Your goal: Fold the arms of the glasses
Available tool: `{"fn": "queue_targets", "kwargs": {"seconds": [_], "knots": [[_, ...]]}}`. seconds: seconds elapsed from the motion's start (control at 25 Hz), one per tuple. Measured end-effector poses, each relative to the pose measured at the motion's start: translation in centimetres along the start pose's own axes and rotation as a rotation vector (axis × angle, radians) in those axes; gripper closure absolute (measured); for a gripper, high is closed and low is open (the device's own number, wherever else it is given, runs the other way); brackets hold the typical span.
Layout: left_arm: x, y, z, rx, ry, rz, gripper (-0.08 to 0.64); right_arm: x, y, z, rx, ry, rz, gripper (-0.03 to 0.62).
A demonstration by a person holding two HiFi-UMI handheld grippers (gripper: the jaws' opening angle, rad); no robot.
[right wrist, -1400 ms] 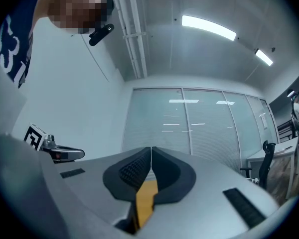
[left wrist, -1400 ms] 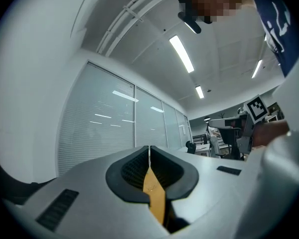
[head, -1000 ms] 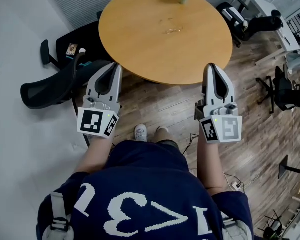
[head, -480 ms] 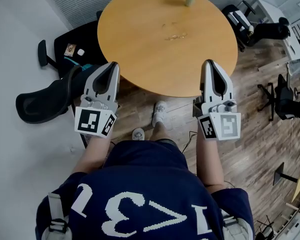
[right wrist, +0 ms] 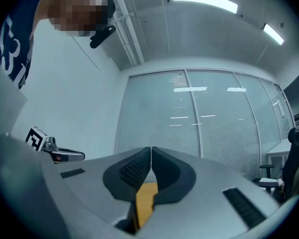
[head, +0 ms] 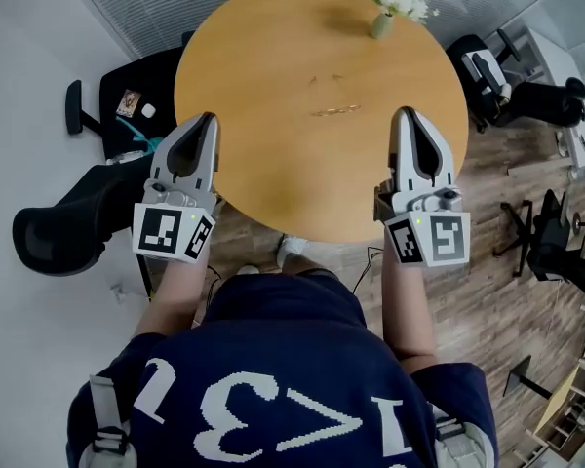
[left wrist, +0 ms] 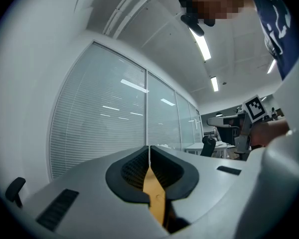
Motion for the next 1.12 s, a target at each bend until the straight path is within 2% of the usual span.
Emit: {"fn": "queue_targets", "kwargs": {"seconds": [0.16,0.36,0.6,0.92,1.12], "knots": [[1.0,0.4,3.0,-0.035,0.02,-0.013,0.538,0.9,-2.6,3.3,-0.033,0.009,0.014,0.565],[2.5,1.2,5.7,-0.016,0.045,-0.036,0.538,2.7,-3.7,5.3,-0.015,0.034,0.042,0.565],[3.1,3.2,8.8,0.046,0.014,-0.071,0.538,3.7,-4.2,6.6,0.049,0.053,0.026,0.565],[3.9,6.3,13.1,0.173,0.016,-0.08,0.538,4.9,-3.9,8.7,0.156,0.088,-0.008,0.565],[5.3,7.0,14.1,0.197,0.044,-0.119,0.538,6.2,-3.3,9.9,0.17,0.132,0.003,0.565]]}}
Point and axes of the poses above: the fingertips, and each gripper's own axes: z forward along the fingers, y to its left, x out of its underside, the point moved 3 cm from there along -z, backward along the fingers, and after that the axes turned 15 degrees about x, right-handed, at the moved point
